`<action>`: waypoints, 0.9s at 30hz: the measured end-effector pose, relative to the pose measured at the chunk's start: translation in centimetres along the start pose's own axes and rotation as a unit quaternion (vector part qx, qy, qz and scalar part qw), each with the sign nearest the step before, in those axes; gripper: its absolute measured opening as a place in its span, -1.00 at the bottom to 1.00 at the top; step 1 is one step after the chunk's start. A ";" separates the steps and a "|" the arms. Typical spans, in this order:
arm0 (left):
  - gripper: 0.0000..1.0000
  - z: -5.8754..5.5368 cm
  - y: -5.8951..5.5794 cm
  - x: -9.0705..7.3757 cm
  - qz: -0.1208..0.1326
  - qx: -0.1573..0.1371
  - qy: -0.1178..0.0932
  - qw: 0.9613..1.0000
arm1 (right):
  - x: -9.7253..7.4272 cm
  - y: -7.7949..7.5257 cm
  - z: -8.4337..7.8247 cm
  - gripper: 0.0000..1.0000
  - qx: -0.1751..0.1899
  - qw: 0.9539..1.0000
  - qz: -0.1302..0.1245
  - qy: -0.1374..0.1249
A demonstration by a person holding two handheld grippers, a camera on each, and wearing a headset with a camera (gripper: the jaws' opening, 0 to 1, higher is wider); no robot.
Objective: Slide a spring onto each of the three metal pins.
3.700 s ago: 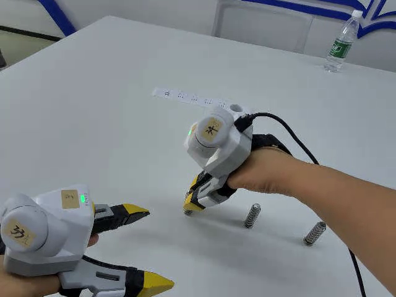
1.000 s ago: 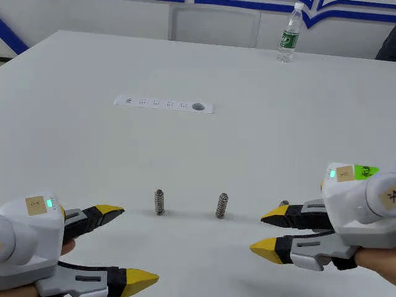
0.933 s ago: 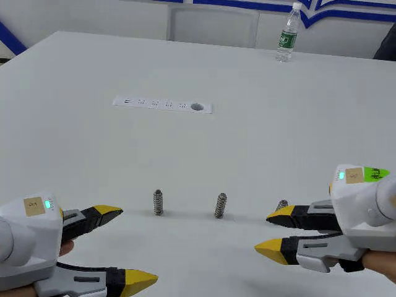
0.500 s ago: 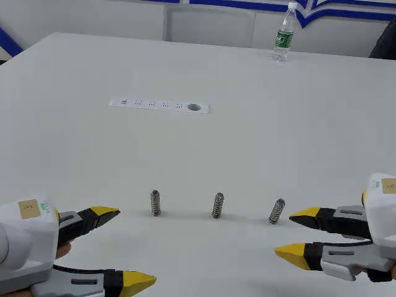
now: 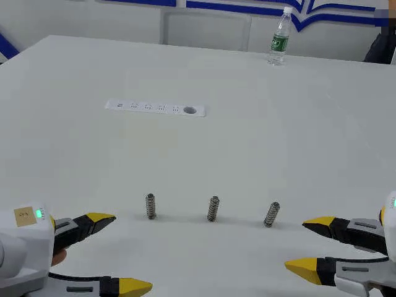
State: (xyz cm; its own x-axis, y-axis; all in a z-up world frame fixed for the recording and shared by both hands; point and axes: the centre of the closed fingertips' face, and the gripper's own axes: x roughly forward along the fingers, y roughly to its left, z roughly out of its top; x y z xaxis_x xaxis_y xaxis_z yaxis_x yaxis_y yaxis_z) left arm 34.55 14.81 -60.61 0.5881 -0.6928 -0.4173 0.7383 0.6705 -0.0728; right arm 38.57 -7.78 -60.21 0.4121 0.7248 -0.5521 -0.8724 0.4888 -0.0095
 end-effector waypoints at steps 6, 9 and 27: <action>0.62 -0.2 -0.2 0.0 0.001 -0.003 -0.001 1.000 | 0.3 0.0 -0.2 0.19 0.001 1.000 0.001 -0.007; 0.62 -0.2 -0.1 0.0 0.001 -0.004 -0.001 1.000 | 0.5 0.0 -0.3 0.23 0.003 1.000 0.000 -0.011; 0.63 -0.1 0.0 0.1 -0.001 -0.002 -0.003 1.000 | 0.7 -0.2 -0.1 0.36 0.007 1.000 -0.007 -0.018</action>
State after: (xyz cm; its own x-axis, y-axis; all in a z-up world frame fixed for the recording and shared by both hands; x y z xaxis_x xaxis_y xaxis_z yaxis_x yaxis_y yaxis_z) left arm 34.55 14.75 -60.75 0.5883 -0.6963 -0.4111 0.7383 0.6699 -0.0781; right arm 39.06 -7.44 -60.71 0.4330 0.7354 -0.5212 -0.8630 0.5051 -0.0042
